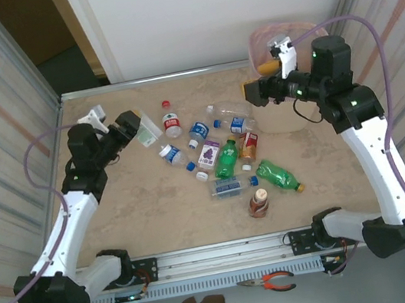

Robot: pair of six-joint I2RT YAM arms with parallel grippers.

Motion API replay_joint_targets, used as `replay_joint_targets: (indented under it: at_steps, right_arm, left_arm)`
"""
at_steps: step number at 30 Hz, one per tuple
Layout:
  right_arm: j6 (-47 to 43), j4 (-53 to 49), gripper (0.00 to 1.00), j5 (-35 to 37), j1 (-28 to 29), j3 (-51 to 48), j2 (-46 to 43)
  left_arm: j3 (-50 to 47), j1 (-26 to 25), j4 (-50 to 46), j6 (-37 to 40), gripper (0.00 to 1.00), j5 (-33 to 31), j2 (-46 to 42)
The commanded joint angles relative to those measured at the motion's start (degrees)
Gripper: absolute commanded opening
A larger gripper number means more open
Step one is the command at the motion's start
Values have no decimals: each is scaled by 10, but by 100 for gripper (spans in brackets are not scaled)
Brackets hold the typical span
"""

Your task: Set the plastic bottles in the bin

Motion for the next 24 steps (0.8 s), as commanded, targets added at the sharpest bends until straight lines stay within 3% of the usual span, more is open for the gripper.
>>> replay_joint_targets:
  at_steps: [1, 9, 16, 21, 24]
  right_arm:
    - [18, 64, 82, -88, 24, -19, -19]
    - [20, 107, 84, -131, 91, -31, -8]
    - [23, 138, 90, -170, 146, -21, 2]
    - [10, 157, 95, -184, 170, -20, -4]
    - [-2, 170, 97, -199, 189, -24, -15]
  left_arm:
    - [10, 3, 153, 39, 49, 120, -9]
    - [64, -35, 286, 85, 42, 272, 16]
    - [178, -163, 171, 255, 40, 357, 40]
    - [237, -235, 176, 289, 39, 403, 66]
    - [271, -268, 140, 325, 39, 399, 75]
